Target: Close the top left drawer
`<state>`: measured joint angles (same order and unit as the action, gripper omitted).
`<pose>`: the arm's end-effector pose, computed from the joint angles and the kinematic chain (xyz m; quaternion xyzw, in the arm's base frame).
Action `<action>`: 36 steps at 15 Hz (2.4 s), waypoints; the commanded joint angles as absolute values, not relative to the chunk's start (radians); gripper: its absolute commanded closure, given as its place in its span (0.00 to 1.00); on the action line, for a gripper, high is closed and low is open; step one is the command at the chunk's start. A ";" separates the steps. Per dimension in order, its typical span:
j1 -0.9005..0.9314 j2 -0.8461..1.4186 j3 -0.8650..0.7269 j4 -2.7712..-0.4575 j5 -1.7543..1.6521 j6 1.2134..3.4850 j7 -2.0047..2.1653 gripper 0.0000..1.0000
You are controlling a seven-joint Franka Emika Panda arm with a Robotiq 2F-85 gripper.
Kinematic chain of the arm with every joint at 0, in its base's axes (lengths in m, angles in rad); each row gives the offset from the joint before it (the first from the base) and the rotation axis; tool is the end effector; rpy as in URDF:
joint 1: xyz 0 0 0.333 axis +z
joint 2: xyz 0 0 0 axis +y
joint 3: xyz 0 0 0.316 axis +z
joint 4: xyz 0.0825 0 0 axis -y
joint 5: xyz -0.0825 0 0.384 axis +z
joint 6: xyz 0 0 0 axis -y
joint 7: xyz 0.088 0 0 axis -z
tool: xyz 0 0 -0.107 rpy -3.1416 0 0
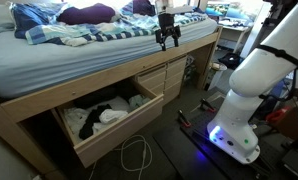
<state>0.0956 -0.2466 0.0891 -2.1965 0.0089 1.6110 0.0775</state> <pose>0.4298 0.0829 0.4635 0.9844 0.0487 -0.1668 0.0282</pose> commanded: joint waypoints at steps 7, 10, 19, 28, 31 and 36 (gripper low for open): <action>0.124 -0.127 0.134 -2.201 0.028 1.624 0.098 0.00; 0.142 -0.054 0.149 -2.196 0.044 1.632 0.100 0.00; 0.157 0.082 0.152 -2.191 0.141 1.702 0.094 0.00; 0.166 0.126 0.155 -2.206 0.132 1.737 0.133 0.00; 0.183 0.163 0.163 -2.236 0.120 1.846 0.130 0.00; 0.196 0.214 0.166 -2.261 0.104 1.945 0.105 0.00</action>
<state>0.1996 0.2142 0.1625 -2.2632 0.1045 1.9478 0.1040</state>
